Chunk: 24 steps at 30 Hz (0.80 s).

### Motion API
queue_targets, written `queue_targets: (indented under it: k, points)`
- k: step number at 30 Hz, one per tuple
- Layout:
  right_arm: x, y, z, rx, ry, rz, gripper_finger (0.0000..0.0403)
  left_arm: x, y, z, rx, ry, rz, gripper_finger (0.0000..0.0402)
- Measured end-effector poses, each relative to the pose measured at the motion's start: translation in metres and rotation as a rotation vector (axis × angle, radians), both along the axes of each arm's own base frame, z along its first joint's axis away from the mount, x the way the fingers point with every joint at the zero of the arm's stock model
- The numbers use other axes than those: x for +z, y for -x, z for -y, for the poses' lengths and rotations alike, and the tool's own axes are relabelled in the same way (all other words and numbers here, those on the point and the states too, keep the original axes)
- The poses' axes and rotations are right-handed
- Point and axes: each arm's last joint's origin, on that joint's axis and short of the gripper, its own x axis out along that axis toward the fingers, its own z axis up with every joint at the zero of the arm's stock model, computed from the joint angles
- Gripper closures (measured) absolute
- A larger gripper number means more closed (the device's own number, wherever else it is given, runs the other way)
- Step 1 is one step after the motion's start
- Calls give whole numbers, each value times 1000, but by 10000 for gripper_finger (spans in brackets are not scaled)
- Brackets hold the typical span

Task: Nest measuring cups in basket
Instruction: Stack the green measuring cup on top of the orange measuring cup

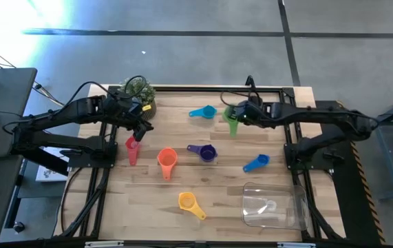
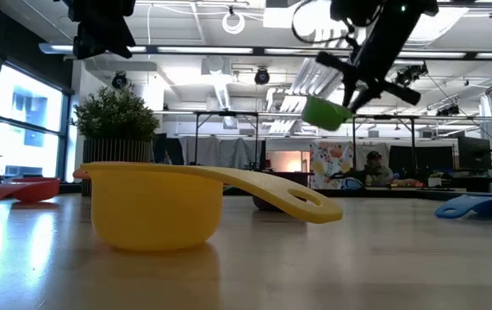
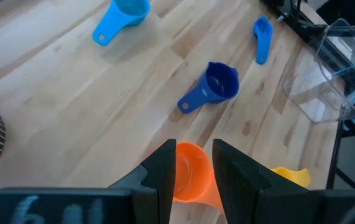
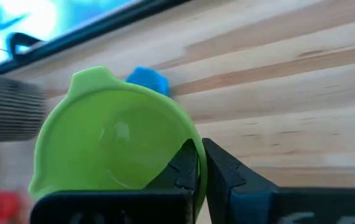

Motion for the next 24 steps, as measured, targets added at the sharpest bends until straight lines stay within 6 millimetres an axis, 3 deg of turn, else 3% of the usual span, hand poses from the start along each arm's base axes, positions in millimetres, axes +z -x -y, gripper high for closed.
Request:
queue_targets:
  k: [6, 13, 19, 24]
  points:
    - [16, -14, -25, 21, 53, 78, 401, -1, 7, 2, 4, 28, -35, 304]
    - [17, -46, -47, 93, 78, 146, 402, 2, 14, 4, 12, 29, -5, 304]
    - [16, -70, -59, 187, 109, 138, 402, 1, 14, 8, 16, 59, -23, 304]
    - [26, -77, -64, 251, 133, 147, 402, -2, 8, 14, 19, 103, -40, 304]
